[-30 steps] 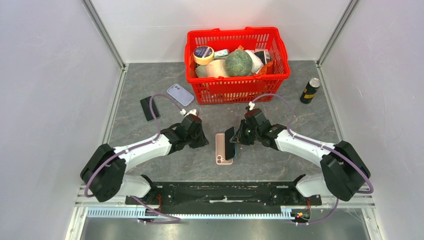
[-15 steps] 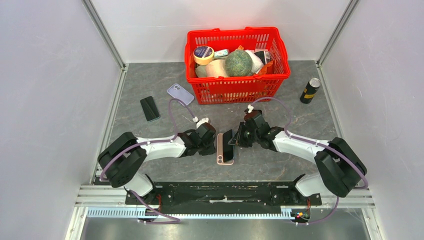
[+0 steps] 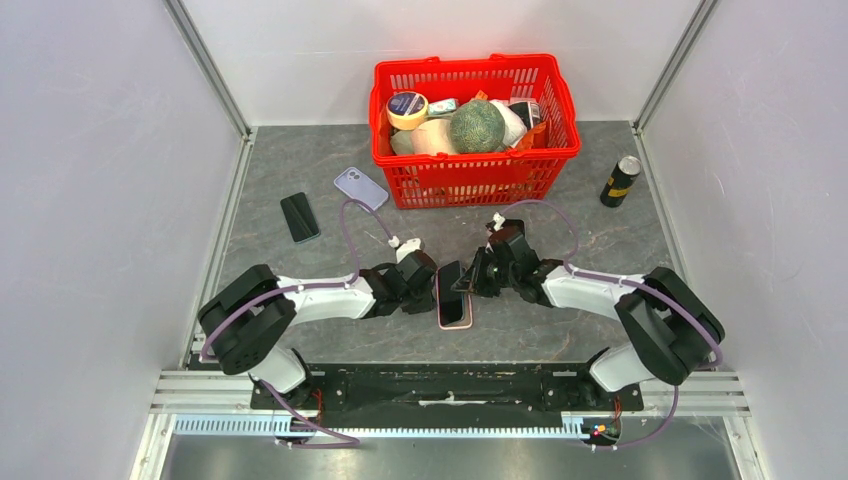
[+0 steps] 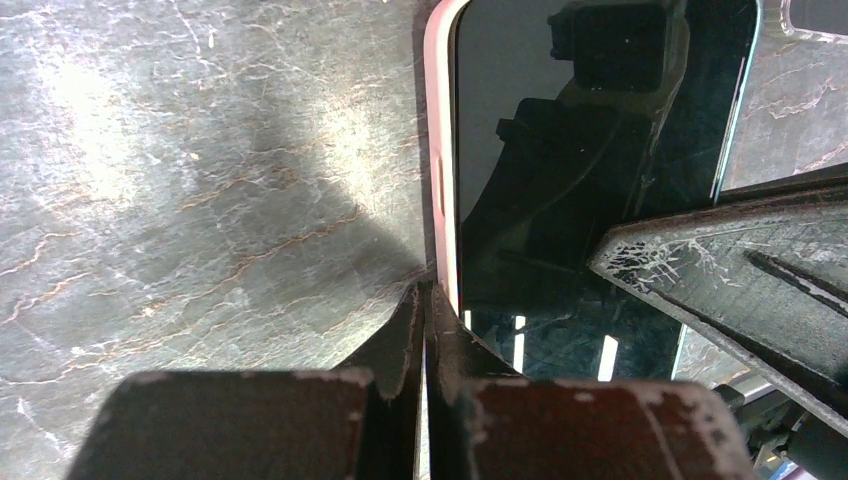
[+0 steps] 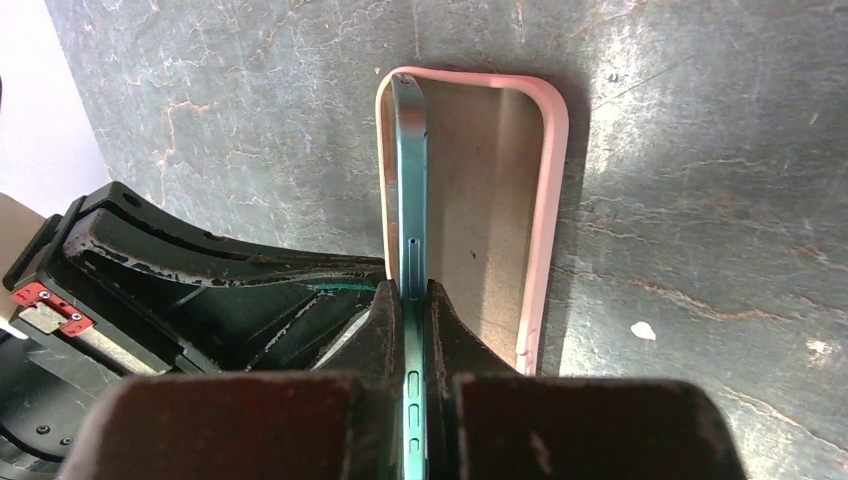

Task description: Put the phone into the phone case

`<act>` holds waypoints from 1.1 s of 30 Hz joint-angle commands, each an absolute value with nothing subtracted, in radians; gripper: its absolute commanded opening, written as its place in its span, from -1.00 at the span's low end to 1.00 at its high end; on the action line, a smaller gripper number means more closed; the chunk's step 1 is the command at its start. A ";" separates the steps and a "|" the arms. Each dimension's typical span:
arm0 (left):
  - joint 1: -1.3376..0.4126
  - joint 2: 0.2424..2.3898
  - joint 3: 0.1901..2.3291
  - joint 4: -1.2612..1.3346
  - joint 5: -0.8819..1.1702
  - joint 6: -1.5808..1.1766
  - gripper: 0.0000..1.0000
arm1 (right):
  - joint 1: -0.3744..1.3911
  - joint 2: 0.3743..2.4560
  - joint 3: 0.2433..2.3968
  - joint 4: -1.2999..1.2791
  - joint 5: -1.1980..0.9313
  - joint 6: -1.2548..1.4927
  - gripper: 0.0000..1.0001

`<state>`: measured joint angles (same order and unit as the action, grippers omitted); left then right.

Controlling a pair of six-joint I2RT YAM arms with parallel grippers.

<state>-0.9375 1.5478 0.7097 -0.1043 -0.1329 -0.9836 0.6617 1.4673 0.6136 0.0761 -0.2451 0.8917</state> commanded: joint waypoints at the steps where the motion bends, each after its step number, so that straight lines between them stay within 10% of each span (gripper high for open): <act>1: -0.960 1.561 0.724 -0.062 -0.134 -1.033 -0.95 | 0.674 1.524 0.582 0.141 -0.253 0.908 -1.00; 8: -0.961 1.555 0.724 -0.064 -0.137 -1.027 -0.96 | 0.676 1.545 0.593 0.057 -0.179 0.843 -1.00; 16: -0.961 1.559 0.739 -0.075 -0.140 -1.014 -0.96 | 0.676 1.521 0.672 -0.137 -0.099 0.766 -0.31; 33: -0.962 1.546 0.720 -0.067 -0.124 -1.023 -0.95 | 0.676 1.421 0.784 -0.374 -0.021 0.682 0.46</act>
